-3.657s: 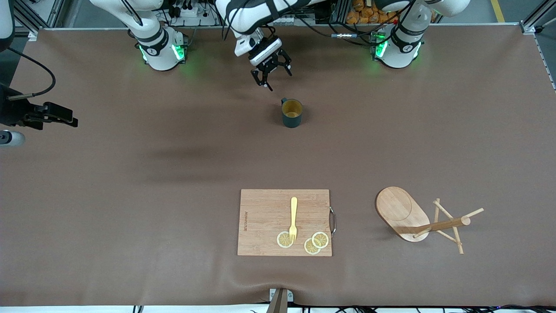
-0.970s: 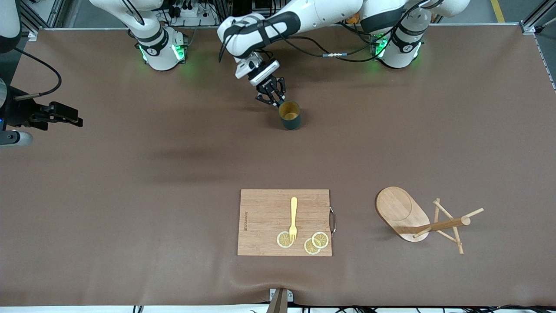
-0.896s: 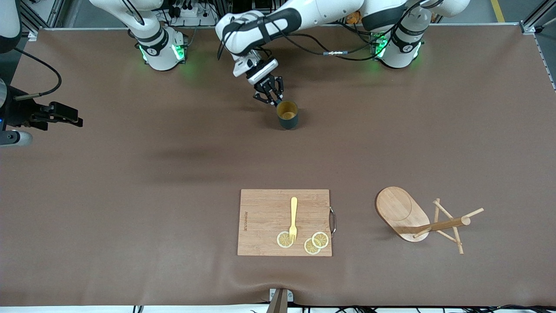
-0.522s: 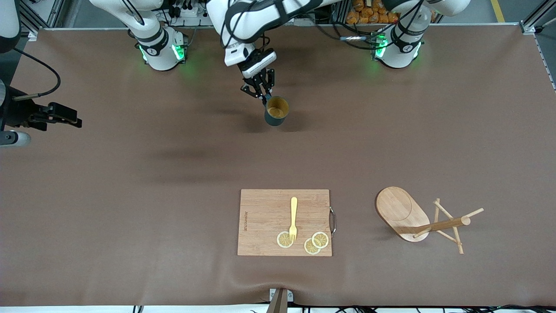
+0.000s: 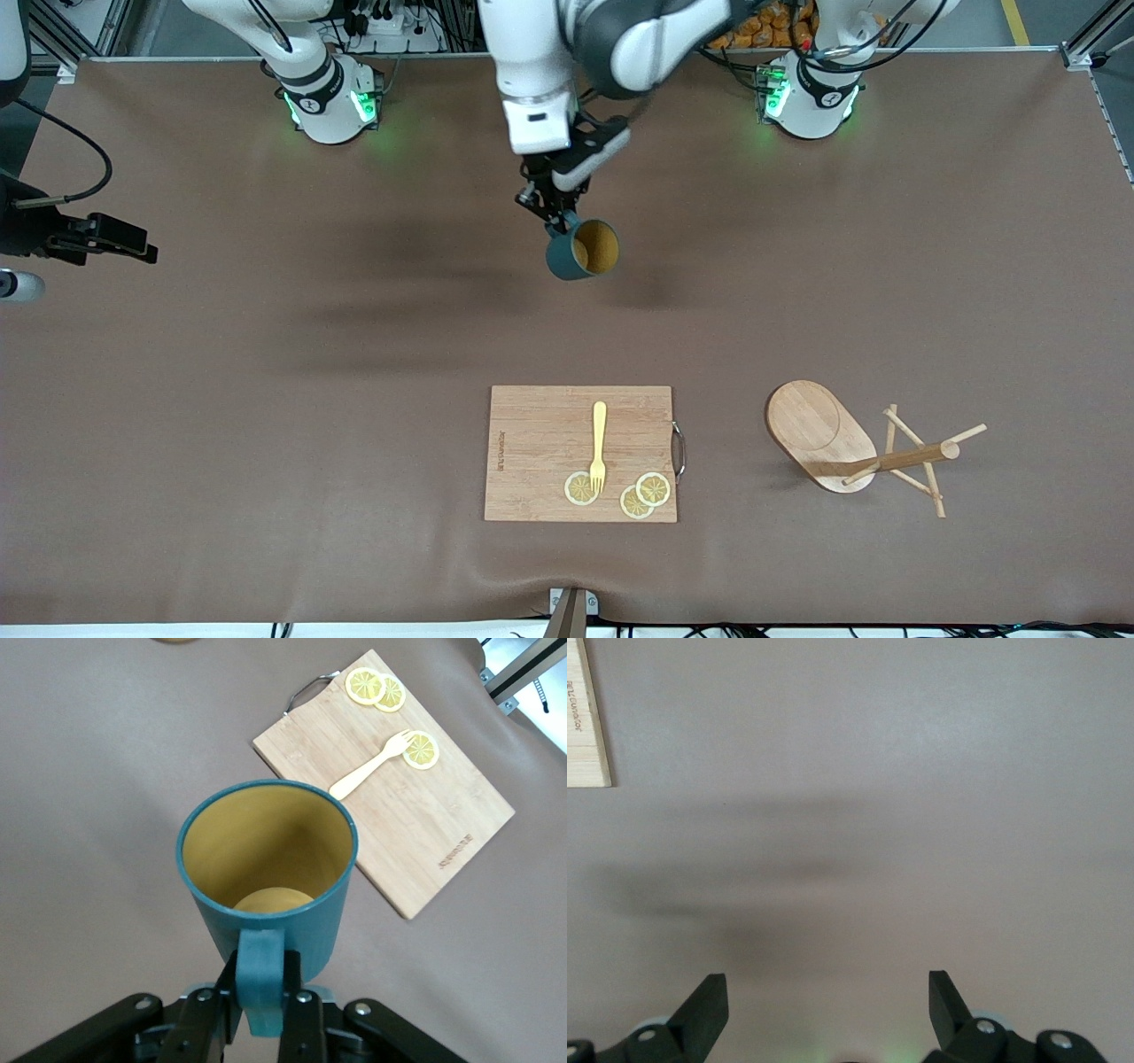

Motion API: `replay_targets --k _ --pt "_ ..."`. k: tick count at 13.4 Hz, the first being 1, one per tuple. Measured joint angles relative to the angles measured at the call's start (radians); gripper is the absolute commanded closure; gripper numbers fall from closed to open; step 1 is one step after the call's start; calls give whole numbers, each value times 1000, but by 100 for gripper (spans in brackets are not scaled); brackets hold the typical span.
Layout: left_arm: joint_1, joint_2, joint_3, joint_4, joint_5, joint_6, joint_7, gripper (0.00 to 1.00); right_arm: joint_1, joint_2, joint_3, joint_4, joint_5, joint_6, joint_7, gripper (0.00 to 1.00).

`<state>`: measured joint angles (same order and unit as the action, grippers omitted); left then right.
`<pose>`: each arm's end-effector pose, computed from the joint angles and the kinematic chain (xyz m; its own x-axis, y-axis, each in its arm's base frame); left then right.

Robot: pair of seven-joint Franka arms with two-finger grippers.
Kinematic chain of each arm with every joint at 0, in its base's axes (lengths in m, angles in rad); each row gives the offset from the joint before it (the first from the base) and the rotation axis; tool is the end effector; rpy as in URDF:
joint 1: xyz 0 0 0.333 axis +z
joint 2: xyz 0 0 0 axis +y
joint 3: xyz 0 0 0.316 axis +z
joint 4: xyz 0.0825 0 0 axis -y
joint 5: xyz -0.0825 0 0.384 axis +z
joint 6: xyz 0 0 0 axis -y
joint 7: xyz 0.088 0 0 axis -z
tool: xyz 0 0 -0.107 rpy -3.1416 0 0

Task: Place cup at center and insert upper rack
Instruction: 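Lift the mug by its handle with the left gripper, then carry the mug with the left gripper over the wooden mug stand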

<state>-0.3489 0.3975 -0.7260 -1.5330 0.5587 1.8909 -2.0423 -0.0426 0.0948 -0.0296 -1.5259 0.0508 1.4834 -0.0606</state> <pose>0.4069 -0.5284 0.4814 0.6253 0.7477 0.2234 0.7303 -0.6616 0.1701 0.5712 -0.0347 0.5851 0.9910 -0.0068 -0.1336 -0.0145 -0.9983 -0.0561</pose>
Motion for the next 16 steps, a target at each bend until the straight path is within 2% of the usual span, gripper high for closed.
replay_targets --k 4,8,13,16 --pt "220 -115 5 -11 -304 54 295 100 0 0 1 0 0 -1 1 0" --pt "448 -175 10 -19 -651 75 585 100 0 0 2 0 0 -1 3 0" --pt "656 -184 11 -34 -933 66 831 100 1 0 3 0 0 -1 3 0" --pt "790 -183 12 -49 -1089 4 998 100 2 0 5 1 0 -1 3 0"
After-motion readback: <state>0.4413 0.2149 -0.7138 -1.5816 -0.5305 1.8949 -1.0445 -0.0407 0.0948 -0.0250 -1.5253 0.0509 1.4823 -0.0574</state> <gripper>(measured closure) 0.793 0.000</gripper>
